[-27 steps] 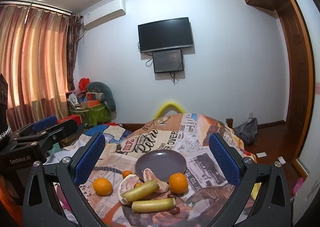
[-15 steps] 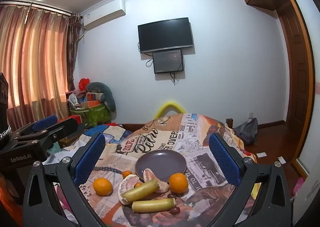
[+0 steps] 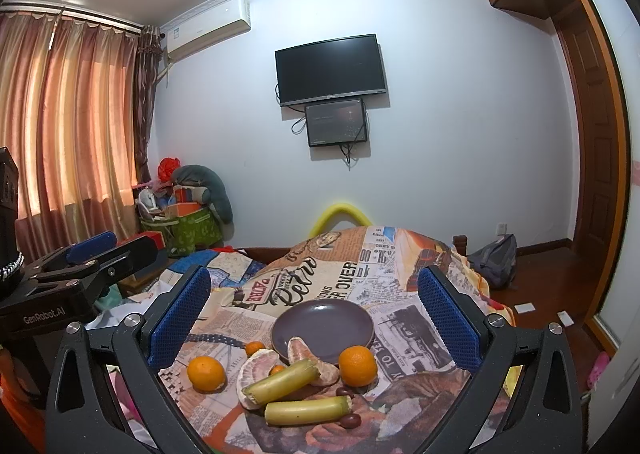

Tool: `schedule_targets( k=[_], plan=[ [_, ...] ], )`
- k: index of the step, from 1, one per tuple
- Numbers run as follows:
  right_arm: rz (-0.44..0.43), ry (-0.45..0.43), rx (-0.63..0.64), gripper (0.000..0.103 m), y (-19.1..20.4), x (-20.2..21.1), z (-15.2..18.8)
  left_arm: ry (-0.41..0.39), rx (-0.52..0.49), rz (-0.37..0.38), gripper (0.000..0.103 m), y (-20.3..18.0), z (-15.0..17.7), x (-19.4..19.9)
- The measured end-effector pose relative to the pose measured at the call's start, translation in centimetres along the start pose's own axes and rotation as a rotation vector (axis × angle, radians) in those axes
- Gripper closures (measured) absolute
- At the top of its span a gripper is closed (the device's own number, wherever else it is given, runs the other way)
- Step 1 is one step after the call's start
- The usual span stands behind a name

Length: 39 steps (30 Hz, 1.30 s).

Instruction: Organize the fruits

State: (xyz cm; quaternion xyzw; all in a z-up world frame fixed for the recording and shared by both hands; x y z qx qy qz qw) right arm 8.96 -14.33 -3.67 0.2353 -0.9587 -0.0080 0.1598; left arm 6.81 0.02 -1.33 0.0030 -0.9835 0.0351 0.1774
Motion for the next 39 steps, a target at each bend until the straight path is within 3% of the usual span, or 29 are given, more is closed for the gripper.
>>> schedule_targets(
  k=[39],
  plan=[
    [-0.002, 0.003, -0.004, 0.0, -0.07, 0.01, -0.21, 0.0, -0.005, 0.003, 0.0, -0.23, -0.05, 0.03]
  ],
)
Point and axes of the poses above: each gripper's, at about its wrist camera, not at the fingertips, and x roughly against the way its jaws point, y to its left, z to its underside, the point moved 7 cm from there along -x, roughly the way its jaws point, and after that the axes turned 8 degrees about y, right-handed, at the moved point
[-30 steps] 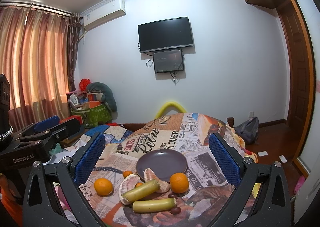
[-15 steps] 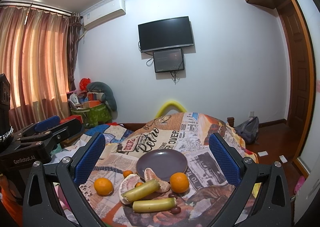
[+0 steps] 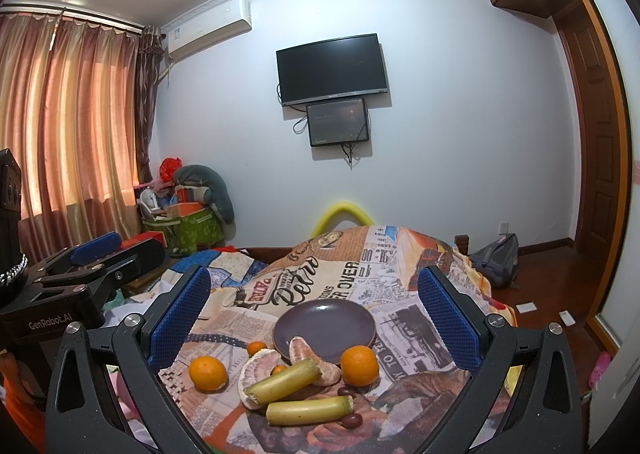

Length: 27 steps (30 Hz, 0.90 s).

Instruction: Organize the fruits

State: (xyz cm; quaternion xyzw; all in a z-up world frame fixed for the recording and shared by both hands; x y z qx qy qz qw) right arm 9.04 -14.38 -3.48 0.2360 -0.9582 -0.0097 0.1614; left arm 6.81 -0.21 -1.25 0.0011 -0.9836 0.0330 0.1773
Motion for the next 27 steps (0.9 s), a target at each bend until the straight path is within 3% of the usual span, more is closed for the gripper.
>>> schedule_targets(
  k=[17, 27],
  plan=[
    [-0.007, 0.008, 0.006, 0.0, 0.4, -0.2, 0.1, 0.008, -0.002, 0.003, 0.0, 0.1, 0.3, -0.4],
    [0.001, 0.075, 0.015, 0.0, -0.4, -2.5, 1.3, 0.087, -0.017, -0.021, 0.0, 1.5, 1.6, -3.3]
  ],
)
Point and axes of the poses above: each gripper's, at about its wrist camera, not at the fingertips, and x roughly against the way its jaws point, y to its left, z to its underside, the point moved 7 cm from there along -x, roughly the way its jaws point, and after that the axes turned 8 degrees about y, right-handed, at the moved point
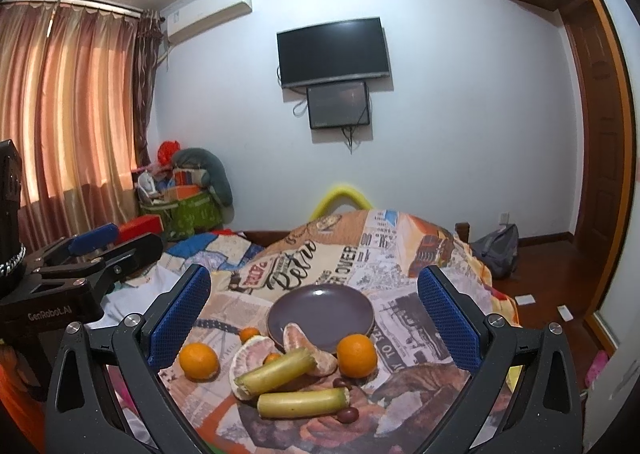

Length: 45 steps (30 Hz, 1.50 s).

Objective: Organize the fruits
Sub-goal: 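Lower left tool onto the large orange while right tool grasps the orange by the plate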

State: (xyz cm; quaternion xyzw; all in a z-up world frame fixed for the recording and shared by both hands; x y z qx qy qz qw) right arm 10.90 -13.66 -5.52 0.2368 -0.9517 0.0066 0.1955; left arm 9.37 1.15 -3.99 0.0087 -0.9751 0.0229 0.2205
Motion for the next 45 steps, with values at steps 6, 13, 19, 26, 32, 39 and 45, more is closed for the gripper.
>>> schedule_targets(
  k=[6, 13, 19, 26, 32, 39, 45],
  plan=[
    [0.033, 0.073, -0.021, 0.0, -1.4, -2.5, 1.7, 0.091, -0.03, -0.048, 0.0, 2.4, 1.5, -3.4],
    [0.048, 0.213, -0.077, 0.0, -4.0, -5.8, 3.9, 0.261, -0.004, -0.036, 0.003, 6.2, 5.0, -8.4],
    [0.046, 0.307, -0.09, 0.008, -5.3, -8.1, 5.6, 0.406, 0.018, -0.022, 0.017, 8.1, 8.4, -12.4],
    [0.025, 0.418, -0.103, 0.026, -6.0, -11.3, 7.7, 0.546, 0.05, 0.016, 0.021, 9.1, 12.2, -15.0],
    [0.006, 0.488, -0.099, 0.03, -6.0, -13.6, 9.2, 0.63, 0.088, 0.031, 0.021, 9.7, 15.0, -16.6],
    [-0.013, 0.535, -0.11, 0.031, -6.0, -15.7, 10.3, 0.676, 0.118, 0.037, 0.024, 9.6, 16.9, -17.8],
    [-0.03, 0.589, -0.126, 0.04, -6.0, -17.1, 11.3, 0.686, 0.131, 0.032, 0.03, 9.9, 17.5, -18.2]
  ],
)
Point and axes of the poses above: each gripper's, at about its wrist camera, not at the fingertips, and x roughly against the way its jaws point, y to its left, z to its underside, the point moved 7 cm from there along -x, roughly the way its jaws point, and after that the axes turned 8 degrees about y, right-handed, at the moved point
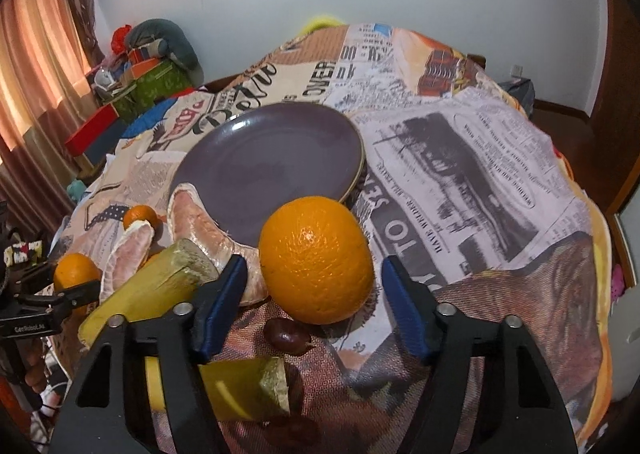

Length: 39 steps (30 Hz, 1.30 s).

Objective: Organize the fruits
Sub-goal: 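Lower left tool onto the large orange while right tool grasps the orange by the plate, then carry both oranges onto the grey plate and open both tools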

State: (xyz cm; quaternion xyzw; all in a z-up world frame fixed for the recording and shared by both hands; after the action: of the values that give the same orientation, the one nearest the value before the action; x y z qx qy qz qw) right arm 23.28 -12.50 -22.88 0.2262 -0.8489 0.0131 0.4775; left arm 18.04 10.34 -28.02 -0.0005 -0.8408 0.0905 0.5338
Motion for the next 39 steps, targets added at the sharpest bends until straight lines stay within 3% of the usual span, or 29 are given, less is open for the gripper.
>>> schedule_targets(
  k=[5, 14, 29, 39],
  plan=[
    [-0.002, 0.014, -0.029, 0.045, -0.4, -0.5, 0.1, -0.006, -0.001, -0.021, 0.039, 0.1, -0.2, 0.2],
    [-0.008, 0.023, -0.024, 0.047, -0.4, 0.0, -0.1, -0.02, 0.0, -0.022, 0.04, 0.0, -0.9, 1.0],
    [0.001, -0.115, 0.047, 0.047, 1.1, 4.4, -3.3, -0.235, -0.041, -0.025, 0.04, -2.5, -7.9, 7.3],
    [0.008, -0.212, 0.071, 0.047, 1.5, 5.4, -7.1, -0.318, -0.053, 0.006, 0.04, -4.4, -12.6, 8.2]
  ],
)
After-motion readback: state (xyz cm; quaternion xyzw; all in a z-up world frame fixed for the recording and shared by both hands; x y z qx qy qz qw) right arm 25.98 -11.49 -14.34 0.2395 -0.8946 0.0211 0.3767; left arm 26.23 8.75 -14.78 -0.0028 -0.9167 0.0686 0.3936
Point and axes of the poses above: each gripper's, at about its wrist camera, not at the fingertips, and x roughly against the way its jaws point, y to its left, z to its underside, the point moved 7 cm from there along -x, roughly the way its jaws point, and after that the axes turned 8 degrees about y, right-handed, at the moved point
